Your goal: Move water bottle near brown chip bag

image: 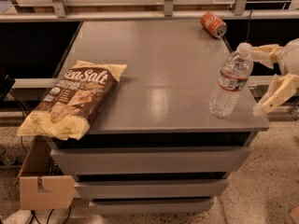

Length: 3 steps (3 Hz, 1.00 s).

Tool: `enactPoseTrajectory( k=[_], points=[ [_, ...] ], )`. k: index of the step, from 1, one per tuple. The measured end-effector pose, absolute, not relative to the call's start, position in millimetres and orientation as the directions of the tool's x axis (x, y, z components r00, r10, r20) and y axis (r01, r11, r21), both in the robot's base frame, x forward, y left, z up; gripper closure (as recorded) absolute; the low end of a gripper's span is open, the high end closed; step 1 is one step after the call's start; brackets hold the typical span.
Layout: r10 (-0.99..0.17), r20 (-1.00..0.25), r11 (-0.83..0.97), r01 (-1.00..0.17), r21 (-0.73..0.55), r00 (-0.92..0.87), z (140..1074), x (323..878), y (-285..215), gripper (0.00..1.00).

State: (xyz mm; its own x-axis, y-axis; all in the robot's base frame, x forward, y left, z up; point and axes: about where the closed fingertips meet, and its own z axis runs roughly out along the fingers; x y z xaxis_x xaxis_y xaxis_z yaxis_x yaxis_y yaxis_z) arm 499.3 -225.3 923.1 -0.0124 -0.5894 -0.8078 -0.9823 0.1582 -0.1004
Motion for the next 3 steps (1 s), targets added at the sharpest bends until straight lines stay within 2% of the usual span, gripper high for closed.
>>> enactPoseTrajectory(
  k=[2, 3],
  points=[
    [-0.496, -0.868, 0.122, -0.991, -0.058, -0.01, 930.7, 495.6, -203.2, 0.0],
    [-0.478, -0.878, 0.099, -0.994, -0.042, -0.01, 929.3, 493.1, -192.2, 0.08]
  ],
)
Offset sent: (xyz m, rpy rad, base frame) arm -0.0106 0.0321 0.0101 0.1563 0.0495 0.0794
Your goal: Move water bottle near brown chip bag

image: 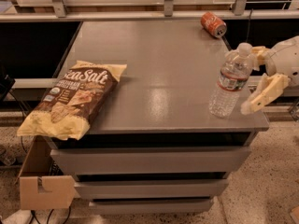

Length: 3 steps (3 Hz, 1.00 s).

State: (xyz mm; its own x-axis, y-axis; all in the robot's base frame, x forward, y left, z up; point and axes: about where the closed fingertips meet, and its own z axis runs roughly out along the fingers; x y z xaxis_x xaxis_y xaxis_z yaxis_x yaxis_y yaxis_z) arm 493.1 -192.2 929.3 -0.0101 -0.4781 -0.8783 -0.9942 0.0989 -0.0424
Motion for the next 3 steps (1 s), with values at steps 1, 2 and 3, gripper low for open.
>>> enactPoseTrajectory(
  k=[1, 2, 3],
  points=[
    [-0.466, -0.884, 0.08, -0.996, -0.031, -0.01, 926.6, 490.8, -183.9, 0.31],
    [-0.457, -0.889, 0.069, -0.997, -0.023, -0.011, 923.7, 489.1, -180.1, 0.54],
    [-0.45, -0.893, 0.071, -0.997, -0.009, -0.024, 920.8, 487.0, -179.3, 0.78]
  ],
)
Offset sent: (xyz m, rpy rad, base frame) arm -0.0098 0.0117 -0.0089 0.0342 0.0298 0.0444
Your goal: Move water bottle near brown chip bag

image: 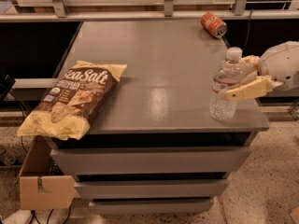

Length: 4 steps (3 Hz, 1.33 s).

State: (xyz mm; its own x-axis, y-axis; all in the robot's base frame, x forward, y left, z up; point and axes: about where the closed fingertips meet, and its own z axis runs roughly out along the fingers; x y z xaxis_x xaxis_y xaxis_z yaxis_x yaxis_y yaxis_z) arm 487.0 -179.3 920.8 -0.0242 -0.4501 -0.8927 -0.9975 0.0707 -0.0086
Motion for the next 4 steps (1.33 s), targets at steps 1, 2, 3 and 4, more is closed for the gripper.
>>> enactPoseTrajectory(
  k=[1, 2, 3, 4],
  points=[
    [-0.45, -0.893, 0.078, -0.997, -0.008, -0.028, 924.2, 487.2, -181.3, 0.99],
    [-0.46, -0.888, 0.092, -0.994, -0.049, 0.001, 945.7, 492.6, -188.4, 1.0],
    [-0.476, -0.878, 0.109, -0.988, -0.111, 0.046, 973.0, 502.6, -196.9, 1.0],
    [-0.466, -0.883, 0.109, -0.987, -0.115, 0.051, 974.0, 504.2, -193.7, 1.0]
  ],
)
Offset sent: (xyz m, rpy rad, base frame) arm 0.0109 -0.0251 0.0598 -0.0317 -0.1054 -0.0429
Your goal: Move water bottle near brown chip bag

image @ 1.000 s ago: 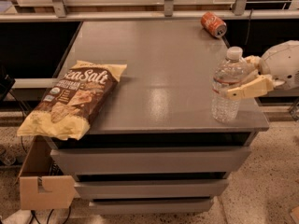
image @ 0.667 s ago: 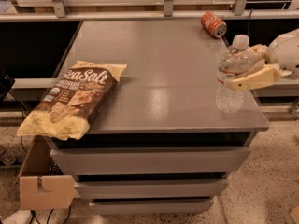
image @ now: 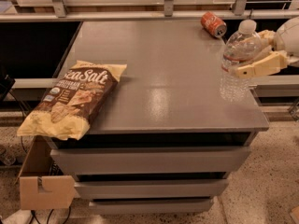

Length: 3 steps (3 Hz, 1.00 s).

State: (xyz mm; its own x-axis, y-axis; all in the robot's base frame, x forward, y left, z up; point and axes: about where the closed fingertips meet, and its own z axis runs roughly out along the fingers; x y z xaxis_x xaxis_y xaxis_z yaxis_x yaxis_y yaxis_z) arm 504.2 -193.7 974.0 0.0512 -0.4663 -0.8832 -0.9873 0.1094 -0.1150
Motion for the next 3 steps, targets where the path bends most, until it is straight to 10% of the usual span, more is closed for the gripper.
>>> enactPoseTrajectory(
  k=[3],
  points=[
    [-0.332, -0.937, -0.104, -0.991, -0.082, 0.112, 974.4, 519.7, -76.1, 1.0]
  ],
)
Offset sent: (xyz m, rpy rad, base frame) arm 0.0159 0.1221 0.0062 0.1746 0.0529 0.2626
